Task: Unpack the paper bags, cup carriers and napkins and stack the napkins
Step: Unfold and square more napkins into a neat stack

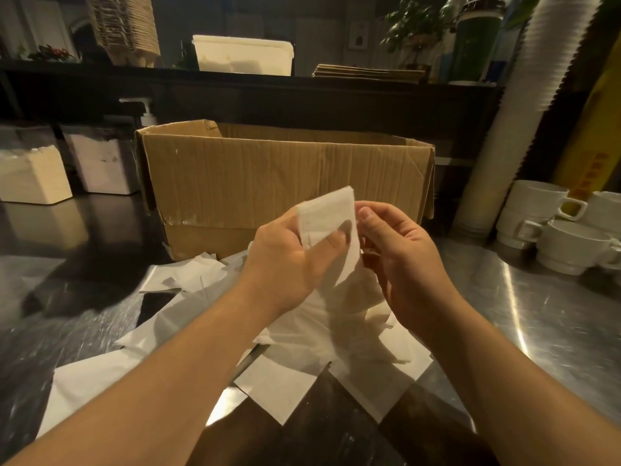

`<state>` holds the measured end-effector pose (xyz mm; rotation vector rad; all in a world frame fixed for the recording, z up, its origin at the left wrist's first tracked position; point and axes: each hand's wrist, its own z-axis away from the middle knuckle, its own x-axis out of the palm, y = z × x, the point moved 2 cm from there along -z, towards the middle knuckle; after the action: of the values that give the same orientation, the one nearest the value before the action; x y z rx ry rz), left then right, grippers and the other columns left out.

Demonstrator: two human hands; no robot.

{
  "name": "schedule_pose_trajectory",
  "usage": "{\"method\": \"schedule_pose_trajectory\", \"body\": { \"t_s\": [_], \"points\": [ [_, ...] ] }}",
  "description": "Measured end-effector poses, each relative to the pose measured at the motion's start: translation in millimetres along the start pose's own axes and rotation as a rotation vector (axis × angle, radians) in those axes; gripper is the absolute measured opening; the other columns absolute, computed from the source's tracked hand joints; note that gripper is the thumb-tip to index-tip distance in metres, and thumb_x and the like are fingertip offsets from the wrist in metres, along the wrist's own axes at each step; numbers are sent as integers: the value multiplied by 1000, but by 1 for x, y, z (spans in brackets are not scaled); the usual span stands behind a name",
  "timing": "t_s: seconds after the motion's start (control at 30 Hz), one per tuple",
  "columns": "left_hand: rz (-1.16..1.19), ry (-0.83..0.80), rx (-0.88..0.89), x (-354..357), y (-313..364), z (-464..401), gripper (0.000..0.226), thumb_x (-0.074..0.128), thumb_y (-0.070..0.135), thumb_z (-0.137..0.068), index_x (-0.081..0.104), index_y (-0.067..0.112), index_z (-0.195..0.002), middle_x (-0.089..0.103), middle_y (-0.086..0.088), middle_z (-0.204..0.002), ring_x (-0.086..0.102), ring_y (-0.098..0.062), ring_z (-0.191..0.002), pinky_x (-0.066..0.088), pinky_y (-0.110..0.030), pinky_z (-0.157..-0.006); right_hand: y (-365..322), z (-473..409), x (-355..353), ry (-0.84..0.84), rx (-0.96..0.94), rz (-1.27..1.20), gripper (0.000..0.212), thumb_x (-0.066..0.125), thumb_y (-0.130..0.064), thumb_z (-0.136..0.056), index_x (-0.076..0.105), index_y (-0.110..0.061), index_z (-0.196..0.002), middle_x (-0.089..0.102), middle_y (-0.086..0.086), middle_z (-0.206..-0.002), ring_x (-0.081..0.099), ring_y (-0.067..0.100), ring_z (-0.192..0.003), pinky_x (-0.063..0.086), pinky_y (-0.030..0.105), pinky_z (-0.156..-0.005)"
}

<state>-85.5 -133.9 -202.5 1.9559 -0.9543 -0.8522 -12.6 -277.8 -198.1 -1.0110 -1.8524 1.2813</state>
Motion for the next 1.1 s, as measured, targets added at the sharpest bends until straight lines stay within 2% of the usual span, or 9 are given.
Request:
{"method": "schedule_pose_trajectory", "body": {
  "t_s": [0.1,0.2,0.47,0.57,0.67,0.83,0.93,1.0,1.1],
  "points": [
    [213,75,-164,0,2,-3,16,64,25,-101,71,12,-108,75,-4,-94,73,-17,-87,57,-24,-67,-2,-2,-5,79,-38,78,14,59,-30,-101,69,-21,-106,69,-2,-90,65,16,-89,55,23,-72],
    [553,105,-270,1,5,-7,27,48,14,-107,66,-2,-119,74,-24,-105,73,-34,-101,59,-47,-89,-3,-3,-7,60,-108,218,11,59,-26,-102,68,-20,-103,69,0,-89,64,13,-82,52,16,-65],
    [1045,172,-518,-10,10,-9,36,45,27,-107,55,13,-138,74,-19,-121,71,-40,-112,49,-58,-107,-3,1,-6,-215,-198,552,15,67,-35,-93,72,-23,-88,68,-8,-78,64,4,-70,51,18,-59],
    [1144,155,-569,-15,6,-9,49,54,42,-101,57,11,-138,74,-16,-116,71,-36,-101,54,-52,-98,0,0,-6,-318,-255,778,6,72,-41,-89,71,-35,-88,61,-16,-92,58,2,-86,53,20,-71],
    [1187,140,-588,-16,2,-10,50,58,46,-96,59,8,-129,65,-15,-105,61,-30,-86,55,-42,-82,0,1,-5,-470,-155,896,9,74,-45,-86,67,-46,-92,47,-27,-102,45,-3,-104,51,27,-96],
    [1173,148,-607,-15,2,-10,45,60,44,-93,60,8,-121,61,-13,-105,57,-27,-83,51,-38,-80,-3,4,-4,-557,-43,1089,38,80,-42,-84,59,-60,-109,32,-25,-123,21,17,-132,27,58,-121],
    [1188,136,-612,-15,1,-11,44,62,43,-90,60,8,-117,62,-12,-104,57,-27,-81,52,-37,-77,-4,6,-4,-542,-10,1167,50,80,-35,-84,53,-58,-119,23,-16,-148,10,23,-144,10,60,-125],
    [1188,138,-611,-15,1,-11,43,62,42,-90,61,8,-117,62,-12,-102,57,-27,-80,52,-37,-76,-1,4,-6,-501,-24,1098,54,79,-41,-83,47,-54,-124,31,-14,-144,22,18,-139,21,57,-124],
    [1170,145,-609,-15,0,-11,44,62,42,-91,62,9,-119,63,-12,-104,59,-27,-83,52,-38,-78,5,0,-8,-445,-23,981,63,79,-62,-74,42,-49,-123,46,-24,-119,44,11,-118,49,45,-106]
  ]
}}
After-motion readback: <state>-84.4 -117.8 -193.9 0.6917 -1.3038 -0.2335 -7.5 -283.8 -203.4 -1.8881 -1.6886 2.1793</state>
